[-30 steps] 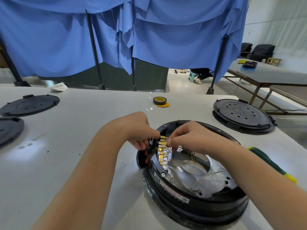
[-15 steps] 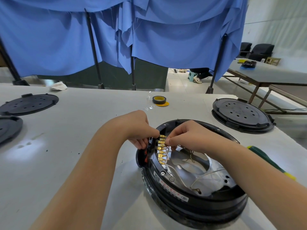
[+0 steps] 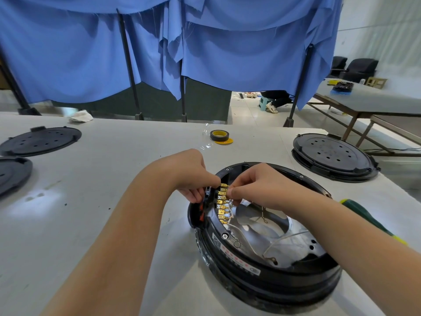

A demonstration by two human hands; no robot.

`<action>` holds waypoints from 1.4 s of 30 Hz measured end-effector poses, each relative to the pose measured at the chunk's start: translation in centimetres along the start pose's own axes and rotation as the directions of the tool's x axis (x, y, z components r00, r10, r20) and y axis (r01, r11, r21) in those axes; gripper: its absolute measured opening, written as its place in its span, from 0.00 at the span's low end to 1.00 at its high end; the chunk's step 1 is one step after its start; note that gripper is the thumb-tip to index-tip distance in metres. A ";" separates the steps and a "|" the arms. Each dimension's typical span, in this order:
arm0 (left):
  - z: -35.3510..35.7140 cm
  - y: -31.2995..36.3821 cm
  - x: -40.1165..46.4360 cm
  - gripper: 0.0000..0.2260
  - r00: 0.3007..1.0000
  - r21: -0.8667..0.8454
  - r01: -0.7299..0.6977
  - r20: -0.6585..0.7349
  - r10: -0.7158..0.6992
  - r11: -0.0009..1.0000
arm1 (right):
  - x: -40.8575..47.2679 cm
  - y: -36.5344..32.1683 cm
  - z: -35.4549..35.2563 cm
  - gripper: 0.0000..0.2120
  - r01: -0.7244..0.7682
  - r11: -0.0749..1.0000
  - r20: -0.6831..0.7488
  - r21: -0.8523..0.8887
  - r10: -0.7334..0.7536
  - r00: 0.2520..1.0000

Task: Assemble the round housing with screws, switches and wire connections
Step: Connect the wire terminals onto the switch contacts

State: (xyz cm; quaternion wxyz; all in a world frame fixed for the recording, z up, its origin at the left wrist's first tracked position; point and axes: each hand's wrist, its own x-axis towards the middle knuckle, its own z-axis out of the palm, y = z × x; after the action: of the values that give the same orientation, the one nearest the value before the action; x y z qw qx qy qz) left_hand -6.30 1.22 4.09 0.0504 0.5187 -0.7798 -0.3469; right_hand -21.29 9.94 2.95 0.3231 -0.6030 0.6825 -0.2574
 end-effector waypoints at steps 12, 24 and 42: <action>0.0 0.1 0.0 0.11 1.000 0.006 0.004 0.000 -0.004 1.000 | 0.1 0.5 0.1 0.07 0.045 0.999 -0.022 0.028 -0.044 0.999; 0.0 0.2 -0.2 0.11 1.000 0.016 0.000 -0.001 0.000 1.000 | 0.0 0.6 0.1 0.06 0.137 0.990 -0.034 -0.005 -0.138 0.990; 0.0 0.1 -0.1 0.10 1.000 -0.014 0.006 0.005 -0.005 1.000 | 0.2 0.7 0.3 0.05 0.144 0.989 -0.046 -0.027 -0.145 0.988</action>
State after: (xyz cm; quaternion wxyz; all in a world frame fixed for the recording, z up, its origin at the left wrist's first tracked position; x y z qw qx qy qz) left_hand -6.30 1.31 4.18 0.0510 0.5196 -0.7760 -0.3538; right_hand -21.54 9.80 2.22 0.2800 -0.6483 0.6476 -0.2863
